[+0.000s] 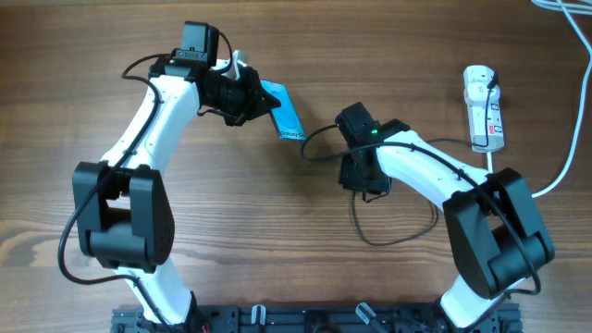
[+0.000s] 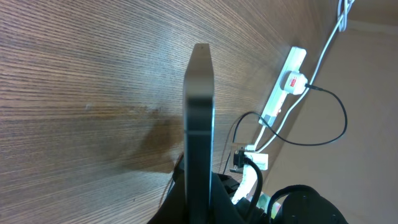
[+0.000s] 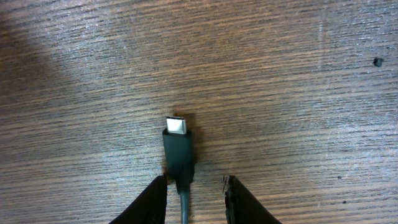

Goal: Plug charger to phone and switch on socket
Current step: 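Grasp the USB-C plug with the right gripper, then raise the plug with the right gripper toward the phone's bottom port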

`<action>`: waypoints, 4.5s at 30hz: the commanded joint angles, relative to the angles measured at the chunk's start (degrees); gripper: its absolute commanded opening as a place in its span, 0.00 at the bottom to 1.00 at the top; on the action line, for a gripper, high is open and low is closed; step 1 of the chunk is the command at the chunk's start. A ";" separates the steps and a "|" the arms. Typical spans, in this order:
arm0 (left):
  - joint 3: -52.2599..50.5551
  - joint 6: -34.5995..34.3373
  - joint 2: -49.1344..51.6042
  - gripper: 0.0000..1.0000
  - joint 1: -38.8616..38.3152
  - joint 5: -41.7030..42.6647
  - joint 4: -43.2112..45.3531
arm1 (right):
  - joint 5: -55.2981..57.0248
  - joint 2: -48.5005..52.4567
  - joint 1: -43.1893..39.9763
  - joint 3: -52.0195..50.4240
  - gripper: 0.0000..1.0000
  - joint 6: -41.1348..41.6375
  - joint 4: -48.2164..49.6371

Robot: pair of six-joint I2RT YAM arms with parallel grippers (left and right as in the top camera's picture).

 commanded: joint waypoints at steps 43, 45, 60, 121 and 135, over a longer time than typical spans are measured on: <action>0.04 1.07 -1.70 0.04 -0.13 0.74 -0.68 | 2.80 1.18 2.25 -2.97 0.16 1.16 2.89; 0.04 1.07 -1.70 0.04 -0.13 0.74 -0.68 | 2.80 1.18 2.25 -2.95 0.15 1.16 2.86; 0.04 0.48 -1.73 0.04 -0.15 28.89 20.46 | -5.77 -4.57 1.53 3.69 0.04 -6.27 -1.75; 0.04 3.04 -1.81 0.04 -8.92 23.19 28.35 | -1.70 -29.31 6.32 6.62 0.04 -8.98 -3.21; 0.04 2.99 -1.81 0.04 -9.55 21.99 27.78 | -1.75 -29.31 6.34 6.62 0.04 -8.96 -3.13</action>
